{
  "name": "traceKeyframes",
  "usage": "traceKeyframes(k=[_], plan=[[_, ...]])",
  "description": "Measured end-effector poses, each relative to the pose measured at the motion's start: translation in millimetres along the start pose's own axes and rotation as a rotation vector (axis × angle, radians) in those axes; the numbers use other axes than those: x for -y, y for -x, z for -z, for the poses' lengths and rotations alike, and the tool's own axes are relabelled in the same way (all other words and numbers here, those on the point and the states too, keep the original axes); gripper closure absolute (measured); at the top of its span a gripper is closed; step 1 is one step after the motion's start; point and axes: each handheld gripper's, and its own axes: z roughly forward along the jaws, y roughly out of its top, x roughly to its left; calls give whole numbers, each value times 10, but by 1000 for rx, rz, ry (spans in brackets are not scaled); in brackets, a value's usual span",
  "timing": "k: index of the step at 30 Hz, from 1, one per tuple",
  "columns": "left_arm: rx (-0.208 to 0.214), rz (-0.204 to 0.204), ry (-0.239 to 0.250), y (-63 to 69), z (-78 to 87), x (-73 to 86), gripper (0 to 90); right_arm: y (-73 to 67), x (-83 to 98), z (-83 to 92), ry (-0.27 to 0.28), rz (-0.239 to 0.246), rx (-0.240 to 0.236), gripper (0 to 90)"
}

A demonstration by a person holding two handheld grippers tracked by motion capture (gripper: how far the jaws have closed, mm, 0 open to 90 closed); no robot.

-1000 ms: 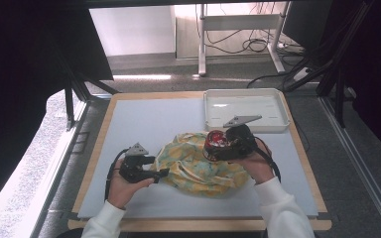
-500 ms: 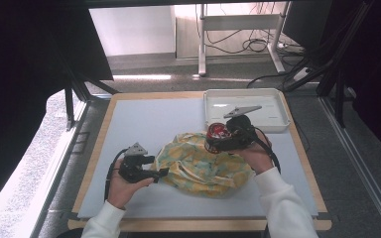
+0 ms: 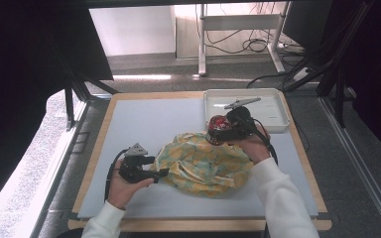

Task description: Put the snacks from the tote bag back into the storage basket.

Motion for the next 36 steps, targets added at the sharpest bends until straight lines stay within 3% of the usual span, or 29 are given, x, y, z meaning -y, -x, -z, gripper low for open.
traceKeyframes(k=[9, 16, 36], plan=[[2, 1, -6, -4, -13, 10, 240, 146, -84, -115, -7, -36, 21, 231], [-1, 3, -2, -6, -5, 11, 240, 241, -124, -186, -29, -43, 31, 231], [-5, 5, -9, -5, -23, 29, 238, 490, -211, -429, -25, -67, 96, 232]])
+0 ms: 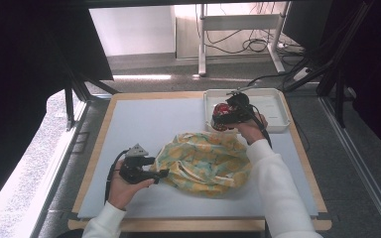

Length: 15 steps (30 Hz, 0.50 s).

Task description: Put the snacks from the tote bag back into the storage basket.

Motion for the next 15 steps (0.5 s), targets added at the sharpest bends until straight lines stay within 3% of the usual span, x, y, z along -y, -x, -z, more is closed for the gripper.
traceKeyframes(k=[15], plan=[[6, 1, -7, -4, -35, 1, 236, 70, -124, -183, 1, -19, 5, 232]])
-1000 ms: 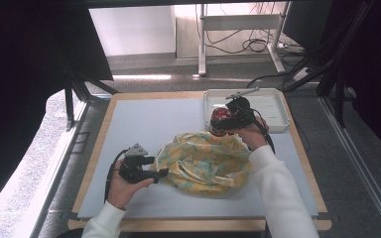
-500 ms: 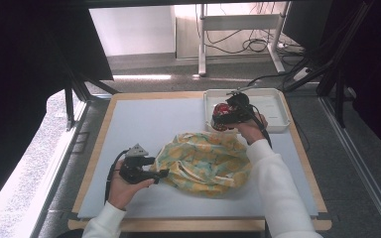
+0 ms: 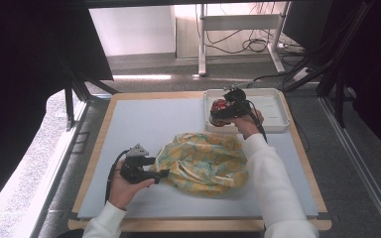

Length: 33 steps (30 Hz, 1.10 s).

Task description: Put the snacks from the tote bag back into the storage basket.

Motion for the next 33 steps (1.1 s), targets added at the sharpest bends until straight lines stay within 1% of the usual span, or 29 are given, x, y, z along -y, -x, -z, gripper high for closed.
traceKeyframes(k=[3, 14, 17, 20, 23, 26, 33], plan=[[1, -3, -2, 3, -9, 0, 235, 26, -19, -56, -11, -5, 13, 232], [7, -1, -4, -14, -8, 0, 235, 132, -98, -200, -8, -28, 24, 232], [8, -2, -5, -15, -18, 1, 235, 165, -91, -274, -24, -28, 36, 232], [9, 1, -4, -20, -19, 3, 235, 217, -82, -326, -26, -43, 33, 232], [9, 4, -5, -26, -18, 5, 235, 254, -72, -371, -36, -39, 42, 232], [10, 4, -3, -27, -15, 5, 235, 291, -55, -421, -44, -46, 47, 232], [10, 6, -8, -40, -20, 11, 234, 306, -12, -524, -61, -40, 54, 231]])
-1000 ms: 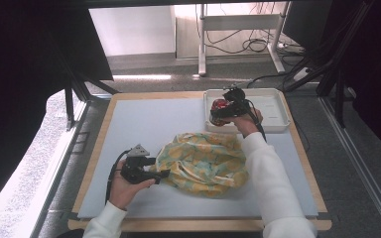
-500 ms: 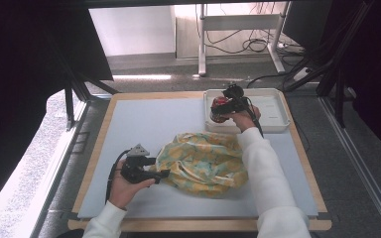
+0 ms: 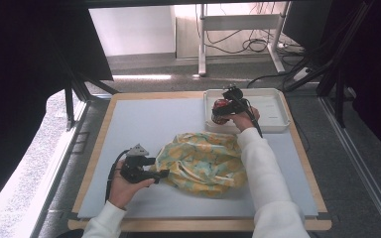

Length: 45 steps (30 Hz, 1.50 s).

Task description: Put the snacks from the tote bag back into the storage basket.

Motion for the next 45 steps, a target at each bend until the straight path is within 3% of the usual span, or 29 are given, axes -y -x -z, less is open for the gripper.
traceKeyframes(k=[30, 36, 45], plan=[[4, 0, -19, -4, -43, 14, 231, -13, 129, -247, -51, 20, 9, 228], [4, -5, -23, 4, -56, 14, 231, -20, 149, -254, -40, 24, 1, 194], [1, -2, -24, -13, -63, 18, 230, -46, 148, -147, 23, -14, 0, 99]])
